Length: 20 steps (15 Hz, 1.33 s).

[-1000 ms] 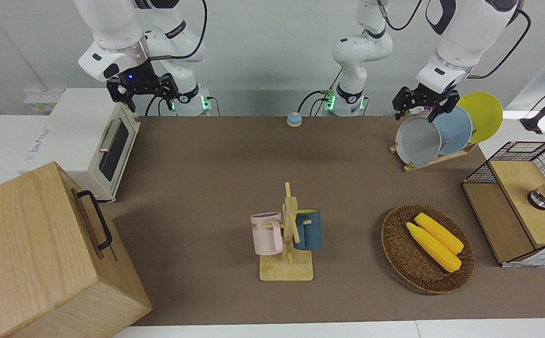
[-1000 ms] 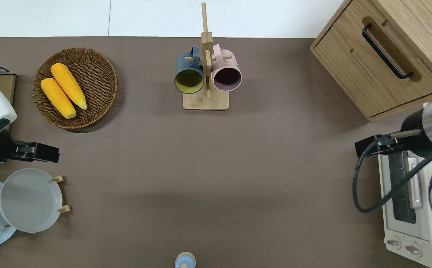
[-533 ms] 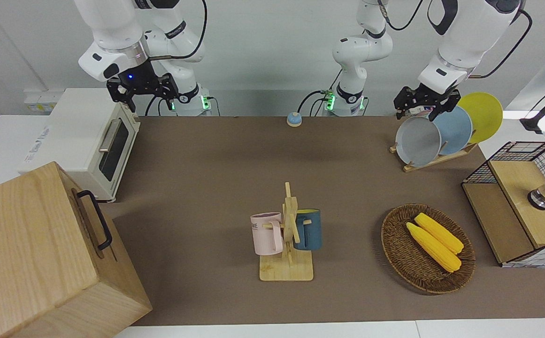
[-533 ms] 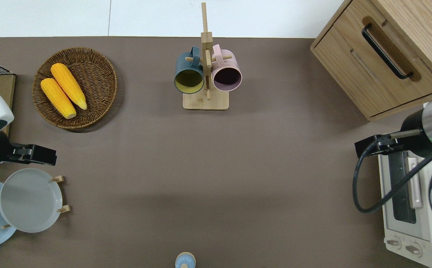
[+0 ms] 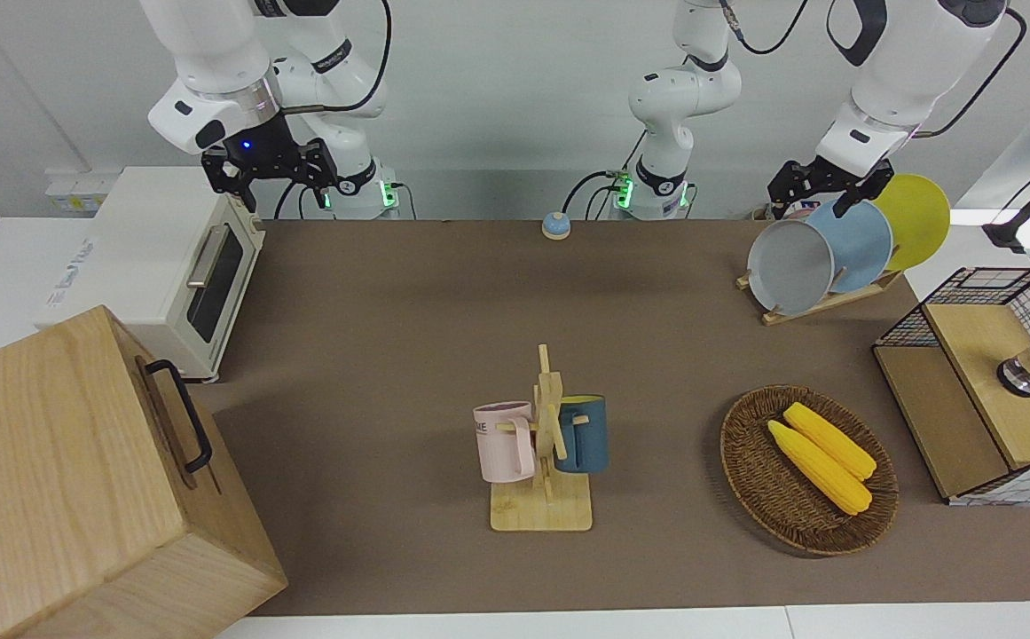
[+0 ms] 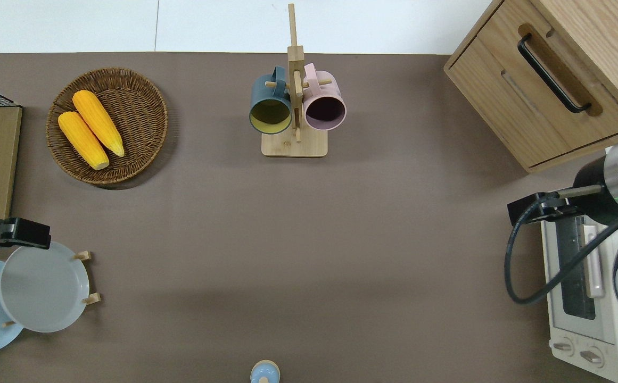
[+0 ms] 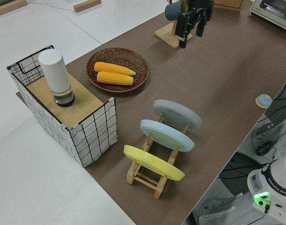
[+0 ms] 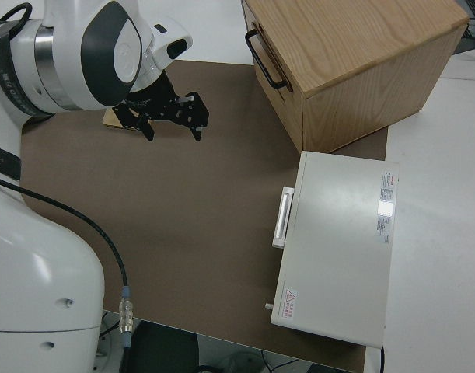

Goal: Pick gray plate from low plate rack and place it on table with left arm

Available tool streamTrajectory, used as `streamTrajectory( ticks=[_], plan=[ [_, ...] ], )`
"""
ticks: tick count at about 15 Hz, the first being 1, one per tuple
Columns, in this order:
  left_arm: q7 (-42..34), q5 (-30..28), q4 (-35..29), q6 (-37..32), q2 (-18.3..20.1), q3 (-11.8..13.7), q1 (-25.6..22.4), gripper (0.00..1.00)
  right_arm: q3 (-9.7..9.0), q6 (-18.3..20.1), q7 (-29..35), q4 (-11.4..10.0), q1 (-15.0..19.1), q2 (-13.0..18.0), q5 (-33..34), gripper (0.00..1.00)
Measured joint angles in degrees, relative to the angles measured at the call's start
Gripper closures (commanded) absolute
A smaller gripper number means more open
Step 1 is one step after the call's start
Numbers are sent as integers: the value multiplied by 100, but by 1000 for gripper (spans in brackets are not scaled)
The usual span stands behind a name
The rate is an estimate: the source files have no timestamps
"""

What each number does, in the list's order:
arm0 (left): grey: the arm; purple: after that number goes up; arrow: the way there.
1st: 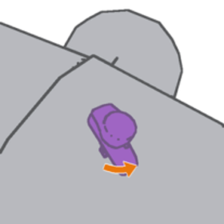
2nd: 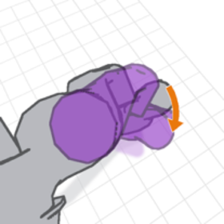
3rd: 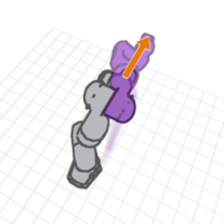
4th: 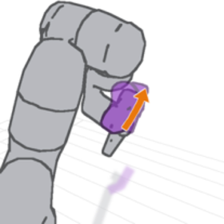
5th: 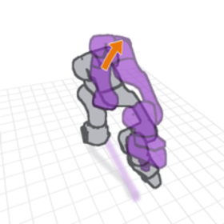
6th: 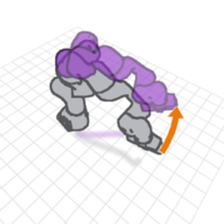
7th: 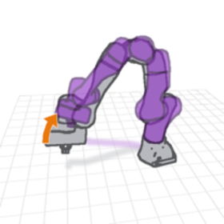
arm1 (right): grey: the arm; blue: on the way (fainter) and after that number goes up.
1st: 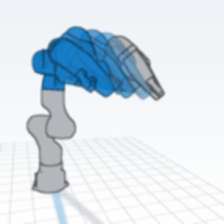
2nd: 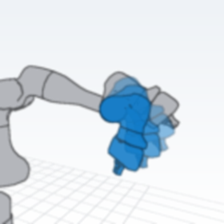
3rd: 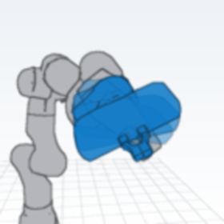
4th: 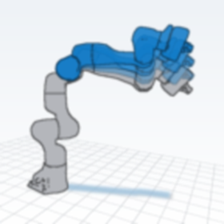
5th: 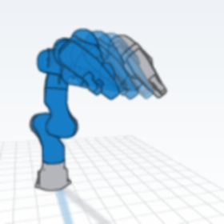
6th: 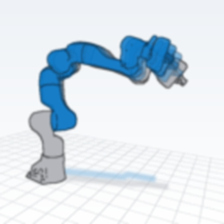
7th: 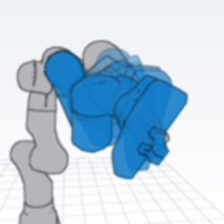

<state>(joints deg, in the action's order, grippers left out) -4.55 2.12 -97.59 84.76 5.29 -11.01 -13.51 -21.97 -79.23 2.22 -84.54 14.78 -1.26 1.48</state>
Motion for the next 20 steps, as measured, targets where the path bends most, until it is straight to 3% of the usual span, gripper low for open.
streamTrajectory(
  ticks=[7, 14, 20],
  plan=[
    [5, 63, -576, 232, 340, 26, -336, 9, 0, 0, 0, 0, 0, 0, 0, 17],
    [12, 165, -1760, 1198, 884, 35, -599, 11, 0, 0, 0, 0, 0, 0, 0, 17],
    [13, 351, -2452, 1816, 1117, 80, -737, 17, 0, 0, 0, 0, 0, 0, 0, 17]
  ],
)
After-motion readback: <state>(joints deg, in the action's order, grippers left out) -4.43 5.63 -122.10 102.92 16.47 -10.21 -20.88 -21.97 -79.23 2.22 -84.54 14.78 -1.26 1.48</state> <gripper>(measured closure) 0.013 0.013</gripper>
